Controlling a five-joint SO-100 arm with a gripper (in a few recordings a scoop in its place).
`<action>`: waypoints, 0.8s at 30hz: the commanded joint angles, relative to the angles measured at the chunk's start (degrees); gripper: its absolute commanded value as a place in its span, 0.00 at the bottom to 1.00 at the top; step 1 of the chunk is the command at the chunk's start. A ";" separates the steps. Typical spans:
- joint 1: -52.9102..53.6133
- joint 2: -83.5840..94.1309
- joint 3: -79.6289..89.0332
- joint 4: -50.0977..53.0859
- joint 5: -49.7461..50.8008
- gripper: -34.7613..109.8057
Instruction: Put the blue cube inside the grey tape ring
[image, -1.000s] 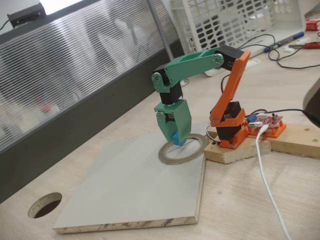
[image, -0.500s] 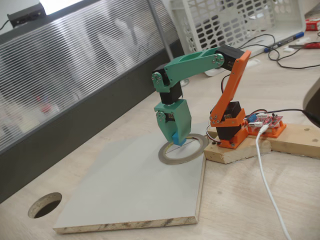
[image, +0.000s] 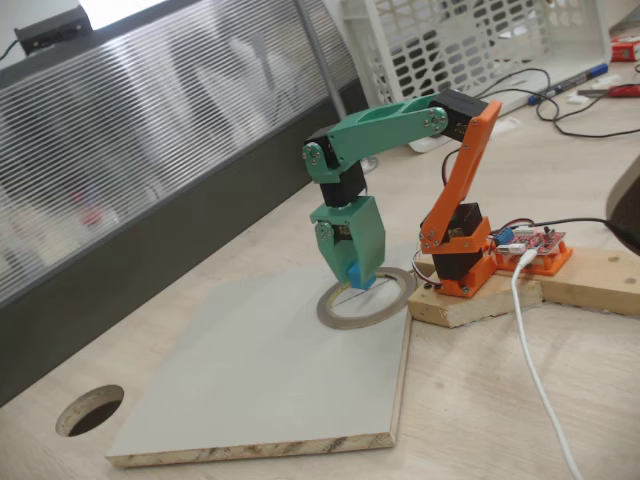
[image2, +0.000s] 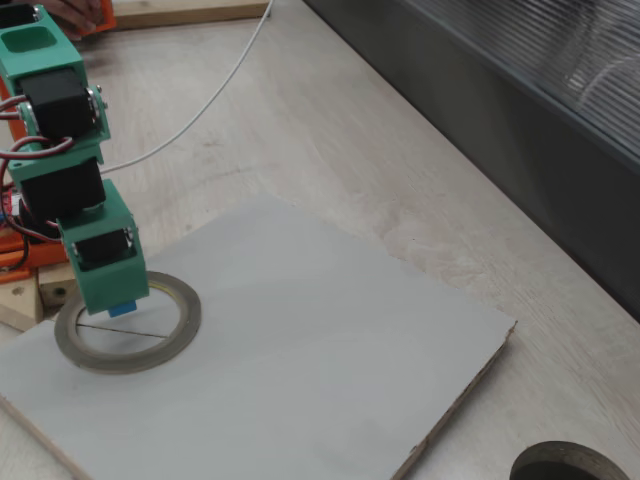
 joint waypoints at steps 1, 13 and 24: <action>-0.26 1.05 -4.48 2.37 0.53 0.48; -0.26 1.05 -5.45 8.00 0.53 0.79; -0.26 1.05 -5.62 8.09 0.62 0.84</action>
